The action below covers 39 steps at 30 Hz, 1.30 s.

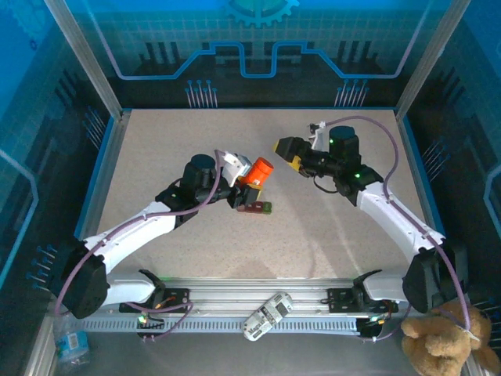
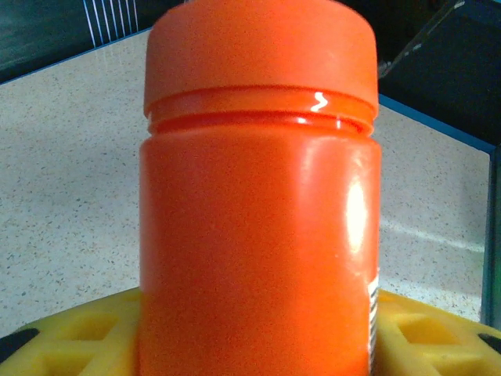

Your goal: Sort the pills into containers

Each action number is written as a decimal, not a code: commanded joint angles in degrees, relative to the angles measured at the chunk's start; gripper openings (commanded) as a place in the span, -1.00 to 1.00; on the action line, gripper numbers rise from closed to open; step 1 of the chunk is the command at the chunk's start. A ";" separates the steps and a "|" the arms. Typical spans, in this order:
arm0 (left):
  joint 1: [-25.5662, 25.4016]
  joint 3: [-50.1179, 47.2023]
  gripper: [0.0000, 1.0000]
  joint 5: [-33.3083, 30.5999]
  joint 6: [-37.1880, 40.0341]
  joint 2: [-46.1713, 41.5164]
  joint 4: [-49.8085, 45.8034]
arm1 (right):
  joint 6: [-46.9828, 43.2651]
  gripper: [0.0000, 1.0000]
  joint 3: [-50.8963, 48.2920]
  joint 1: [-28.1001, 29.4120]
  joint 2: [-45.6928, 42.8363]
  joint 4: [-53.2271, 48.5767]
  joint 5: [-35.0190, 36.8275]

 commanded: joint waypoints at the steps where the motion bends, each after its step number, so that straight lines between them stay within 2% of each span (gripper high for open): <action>1: 0.17 2.26 -1.00 -0.39 0.61 0.72 1.38 | 2.54 0.75 1.73 2.68 1.01 -2.75 3.33; 6: 0.17 2.20 -1.00 -0.06 0.34 1.12 1.49 | 0.07 0.76 3.35 7.00 1.79 -4.17 6.00; 11: 0.18 2.11 -1.00 -0.03 0.29 1.08 1.41 | -1.03 0.71 4.41 8.69 2.55 -4.85 6.38; 22: 0.17 2.20 -1.00 -0.21 0.38 1.28 1.61 | -2.06 0.09 5.12 10.47 5.20 -4.59 2.14; 26: 0.21 2.12 -1.00 -0.13 0.42 1.09 1.49 | -4.55 -0.02 3.51 9.49 4.59 -2.49 1.02; 30: 0.21 2.11 -1.00 0.83 -0.04 0.65 1.58 | -11.32 -0.04 1.46 5.77 4.51 3.43 -4.28; 34: 0.35 2.15 -1.00 3.45 -1.80 0.41 2.26 | -22.42 0.05 -0.42 2.07 6.39 13.74 -19.73; 37: 0.44 2.46 -1.00 3.85 -2.39 0.55 2.02 | -21.04 0.08 -0.51 0.74 9.28 16.35 -25.69; 39: 0.43 2.34 -1.00 3.50 -2.21 0.56 2.07 | -17.81 0.08 -0.96 0.87 9.74 19.76 -25.03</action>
